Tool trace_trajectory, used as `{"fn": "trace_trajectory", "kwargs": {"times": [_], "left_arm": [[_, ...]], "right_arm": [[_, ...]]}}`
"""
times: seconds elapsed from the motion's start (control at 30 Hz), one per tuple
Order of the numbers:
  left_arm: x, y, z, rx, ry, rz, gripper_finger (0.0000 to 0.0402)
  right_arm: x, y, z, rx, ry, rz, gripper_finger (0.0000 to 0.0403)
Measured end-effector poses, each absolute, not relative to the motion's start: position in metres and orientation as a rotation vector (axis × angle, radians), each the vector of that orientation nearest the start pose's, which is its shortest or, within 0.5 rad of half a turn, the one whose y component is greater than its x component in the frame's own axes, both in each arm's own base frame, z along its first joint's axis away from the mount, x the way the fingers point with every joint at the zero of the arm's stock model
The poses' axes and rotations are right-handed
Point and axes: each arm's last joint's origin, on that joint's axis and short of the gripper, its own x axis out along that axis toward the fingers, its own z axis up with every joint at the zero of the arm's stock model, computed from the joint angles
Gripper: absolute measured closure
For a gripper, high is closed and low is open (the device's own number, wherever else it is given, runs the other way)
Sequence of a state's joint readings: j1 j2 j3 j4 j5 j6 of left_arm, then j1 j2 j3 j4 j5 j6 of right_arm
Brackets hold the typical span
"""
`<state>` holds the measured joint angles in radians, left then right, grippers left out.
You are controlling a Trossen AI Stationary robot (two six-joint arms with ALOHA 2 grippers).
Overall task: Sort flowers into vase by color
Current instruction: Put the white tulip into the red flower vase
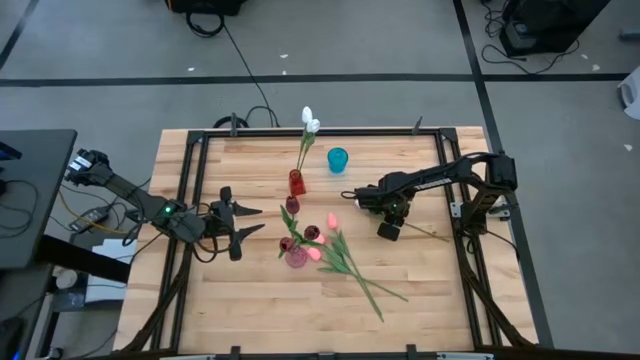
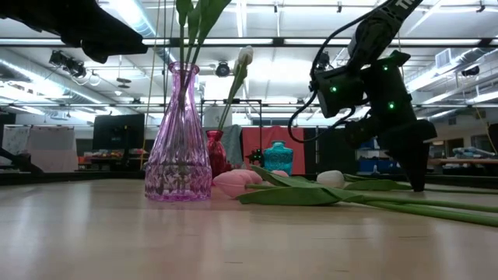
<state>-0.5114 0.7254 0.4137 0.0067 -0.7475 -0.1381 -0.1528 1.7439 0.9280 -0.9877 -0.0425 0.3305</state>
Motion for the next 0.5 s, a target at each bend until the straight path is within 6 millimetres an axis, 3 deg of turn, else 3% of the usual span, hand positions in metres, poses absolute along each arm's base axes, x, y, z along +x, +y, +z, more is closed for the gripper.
{"fn": "trace_trajectory", "kwargs": {"times": [0.2,0.37,0.5], "left_arm": [[0.148,-0.061,0.234,0.021,0.226,0.253,0.022],[0.148,-0.061,0.234,-0.008,0.221,0.248,0.022],[0.147,-0.061,0.236,0.004,0.227,0.227,0.022]], "right_arm": [[0.253,-0.037,0.132,0.429,1.764,-0.372,0.0393],[0.251,-0.037,0.139,0.405,1.746,-0.359,0.0393],[0.257,-0.039,0.157,0.364,1.564,-0.297,0.0397]]}}
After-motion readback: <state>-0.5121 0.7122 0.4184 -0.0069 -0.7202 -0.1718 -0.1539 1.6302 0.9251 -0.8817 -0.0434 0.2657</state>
